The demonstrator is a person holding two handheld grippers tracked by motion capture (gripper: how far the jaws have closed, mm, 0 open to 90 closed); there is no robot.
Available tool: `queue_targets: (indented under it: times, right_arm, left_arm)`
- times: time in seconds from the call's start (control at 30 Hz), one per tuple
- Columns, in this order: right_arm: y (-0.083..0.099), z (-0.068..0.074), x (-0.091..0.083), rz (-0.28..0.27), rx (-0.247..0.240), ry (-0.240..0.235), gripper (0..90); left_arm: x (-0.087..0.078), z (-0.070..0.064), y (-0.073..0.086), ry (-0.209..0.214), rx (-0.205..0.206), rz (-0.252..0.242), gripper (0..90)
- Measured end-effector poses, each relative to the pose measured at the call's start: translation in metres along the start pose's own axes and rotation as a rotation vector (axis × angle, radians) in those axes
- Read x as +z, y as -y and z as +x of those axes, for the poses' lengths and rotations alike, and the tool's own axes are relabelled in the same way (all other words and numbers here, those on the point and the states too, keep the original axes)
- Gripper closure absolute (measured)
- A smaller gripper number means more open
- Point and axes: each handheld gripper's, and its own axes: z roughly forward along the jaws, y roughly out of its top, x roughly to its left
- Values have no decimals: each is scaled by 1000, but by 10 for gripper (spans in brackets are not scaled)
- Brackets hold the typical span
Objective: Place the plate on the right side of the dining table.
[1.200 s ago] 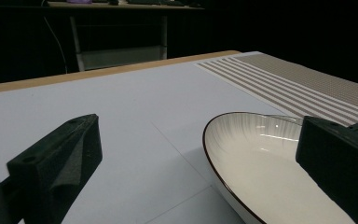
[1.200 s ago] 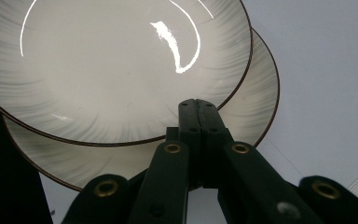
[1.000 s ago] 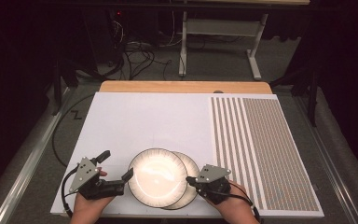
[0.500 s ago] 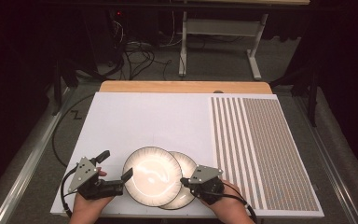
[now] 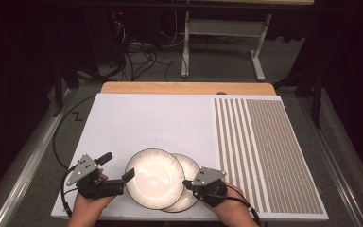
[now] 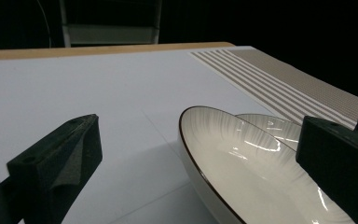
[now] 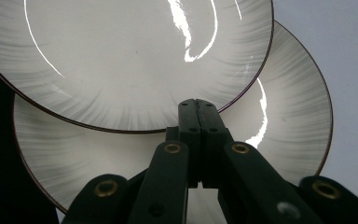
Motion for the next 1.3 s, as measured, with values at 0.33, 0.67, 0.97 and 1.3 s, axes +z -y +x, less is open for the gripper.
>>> queue_targets:
  times: [0.33, 0.67, 0.97, 1.3]
  right_arm:
    - [-1, 0, 0, 3, -3, 1, 900]
    - [-1, -1, 0, 3, -7, 3, 900]
    - [-1, -1, 0, 3, -10, 4, 900]
    - [-1, -1, 0, 2, -12, 5, 900]
  left_arm:
    - [3, 5, -5, 55, -60, 124, 9]
    - [7, 14, -19, 126, -162, 254, 9]
    - [12, 27, -26, 173, -290, 372, 9]
    - [15, 37, -39, 214, -443, 489, 12]
